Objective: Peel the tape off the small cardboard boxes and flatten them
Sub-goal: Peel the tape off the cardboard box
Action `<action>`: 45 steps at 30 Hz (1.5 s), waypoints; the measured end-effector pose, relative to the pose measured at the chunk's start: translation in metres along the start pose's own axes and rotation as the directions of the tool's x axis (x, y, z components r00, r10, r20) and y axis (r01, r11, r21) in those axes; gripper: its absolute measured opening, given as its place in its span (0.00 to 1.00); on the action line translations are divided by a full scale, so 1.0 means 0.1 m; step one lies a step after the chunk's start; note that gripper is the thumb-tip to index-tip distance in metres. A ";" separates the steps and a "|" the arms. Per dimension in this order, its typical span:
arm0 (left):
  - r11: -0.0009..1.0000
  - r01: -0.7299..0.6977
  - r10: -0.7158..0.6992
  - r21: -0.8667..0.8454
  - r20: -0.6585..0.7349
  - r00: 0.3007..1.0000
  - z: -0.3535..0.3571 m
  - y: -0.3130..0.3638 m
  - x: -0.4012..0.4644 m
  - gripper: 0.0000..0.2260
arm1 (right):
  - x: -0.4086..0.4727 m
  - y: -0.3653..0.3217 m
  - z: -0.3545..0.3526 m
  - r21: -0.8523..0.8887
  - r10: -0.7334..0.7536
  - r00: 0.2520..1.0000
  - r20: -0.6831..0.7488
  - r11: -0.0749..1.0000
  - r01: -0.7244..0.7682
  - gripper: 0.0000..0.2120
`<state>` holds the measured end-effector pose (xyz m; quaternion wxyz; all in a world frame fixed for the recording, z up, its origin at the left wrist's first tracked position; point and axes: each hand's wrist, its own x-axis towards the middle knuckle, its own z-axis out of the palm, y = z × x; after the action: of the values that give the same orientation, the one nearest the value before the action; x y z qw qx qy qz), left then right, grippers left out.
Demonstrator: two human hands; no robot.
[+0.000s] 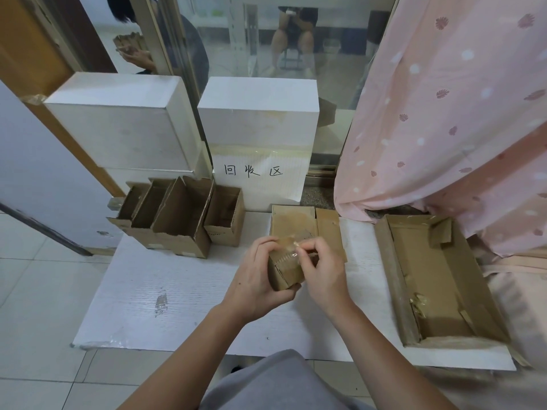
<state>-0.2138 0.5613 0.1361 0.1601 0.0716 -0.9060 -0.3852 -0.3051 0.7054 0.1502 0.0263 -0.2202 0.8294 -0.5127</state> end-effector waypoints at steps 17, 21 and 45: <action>0.911 0.172 -0.229 0.374 0.112 0.967 0.04 -0.02 -0.16 0.40 | -0.18 -0.07 0.17 -0.040 -0.104 0.971 0.217 0.993 0.115 0.04; 0.861 0.205 -0.284 0.465 0.107 0.953 0.03 -0.07 -0.20 0.41 | -0.25 -0.06 0.22 -0.071 -0.107 0.960 0.258 0.989 0.129 0.07; 0.851 0.242 -0.212 0.466 -0.116 0.970 0.13 0.01 -0.32 0.36 | -0.36 -0.03 0.39 -0.344 0.019 0.993 0.116 0.939 0.022 0.07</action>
<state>-0.1887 0.5792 0.1208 0.1183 0.2269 -0.9526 -0.1644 -0.2615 0.6859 0.1278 0.0357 -0.2516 0.9032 -0.3459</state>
